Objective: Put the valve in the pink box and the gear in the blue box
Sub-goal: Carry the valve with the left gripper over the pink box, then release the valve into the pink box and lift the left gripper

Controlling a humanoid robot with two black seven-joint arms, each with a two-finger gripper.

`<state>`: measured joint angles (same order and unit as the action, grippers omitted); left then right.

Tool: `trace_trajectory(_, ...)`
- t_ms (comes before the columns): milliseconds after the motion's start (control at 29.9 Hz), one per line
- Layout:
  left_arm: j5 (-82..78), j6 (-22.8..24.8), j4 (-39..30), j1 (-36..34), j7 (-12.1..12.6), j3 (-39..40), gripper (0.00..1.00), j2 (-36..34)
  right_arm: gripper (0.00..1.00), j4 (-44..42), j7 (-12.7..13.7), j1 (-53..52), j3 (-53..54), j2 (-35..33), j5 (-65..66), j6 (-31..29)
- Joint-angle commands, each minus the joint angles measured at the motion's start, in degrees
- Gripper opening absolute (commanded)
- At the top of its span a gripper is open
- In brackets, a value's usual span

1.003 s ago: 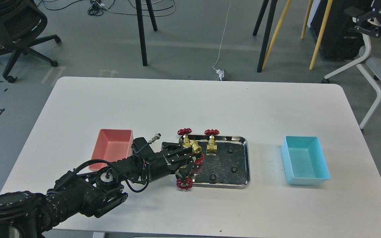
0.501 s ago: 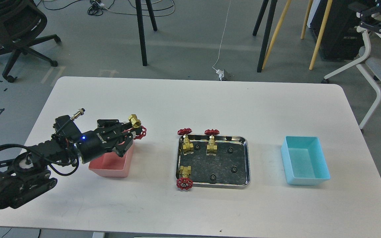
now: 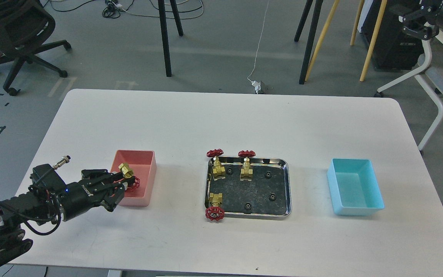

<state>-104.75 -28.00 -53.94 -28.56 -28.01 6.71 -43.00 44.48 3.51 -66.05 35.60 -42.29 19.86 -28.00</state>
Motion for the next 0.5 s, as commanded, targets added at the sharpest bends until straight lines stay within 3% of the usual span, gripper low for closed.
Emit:
trace_trajectory(0,0.68,0.00,0.68,-0.27,0.01,0.23,0.13,0.20,0.99,0.08,0.00,-0.13,-0.01,0.02,0.00,0.00)
trace_trajectory(134,2.79,0.00,0.59,-0.27,0.01,0.32,0.32,0.63,0.99,0.08,0.00,-0.22,-0.01,-0.07,0.00,0.00)
trace_trajectory(301,6.65,0.00,0.42,-0.44,0.01,0.32,0.76,1.16,0.99,0.25,0.00,-0.22,-0.01,0.02,-0.09,0.23)
trace_trajectory(468,9.38,0.00,-0.11,-0.79,0.01,3.30,0.86,2.66,0.99,0.96,0.09,-0.05,-0.09,-0.24,-0.09,0.00)
